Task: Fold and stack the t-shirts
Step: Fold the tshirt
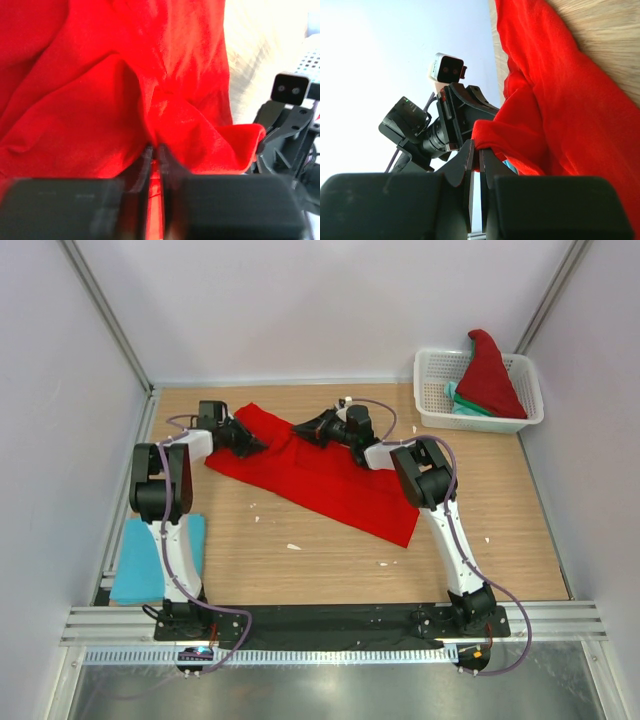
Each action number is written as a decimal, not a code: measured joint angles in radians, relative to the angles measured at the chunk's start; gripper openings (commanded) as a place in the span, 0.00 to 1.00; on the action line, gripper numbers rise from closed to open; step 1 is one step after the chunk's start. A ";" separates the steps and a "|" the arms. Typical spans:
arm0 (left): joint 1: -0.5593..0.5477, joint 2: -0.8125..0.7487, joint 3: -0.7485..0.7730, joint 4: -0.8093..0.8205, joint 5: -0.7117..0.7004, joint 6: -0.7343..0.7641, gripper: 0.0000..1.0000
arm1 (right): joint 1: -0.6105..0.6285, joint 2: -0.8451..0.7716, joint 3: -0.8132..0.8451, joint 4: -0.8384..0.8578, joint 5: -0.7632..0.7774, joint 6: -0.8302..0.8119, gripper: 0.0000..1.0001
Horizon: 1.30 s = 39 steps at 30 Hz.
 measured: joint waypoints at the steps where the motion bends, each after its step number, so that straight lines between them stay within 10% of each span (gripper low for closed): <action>1: 0.000 0.000 0.000 0.000 -0.002 -0.003 0.00 | 0.000 0.000 0.000 0.000 -0.002 0.000 0.08; 39: 0.124 0.024 0.484 -0.701 -0.089 0.348 0.00 | 0.172 -0.171 -0.158 -0.368 -0.031 -0.283 0.07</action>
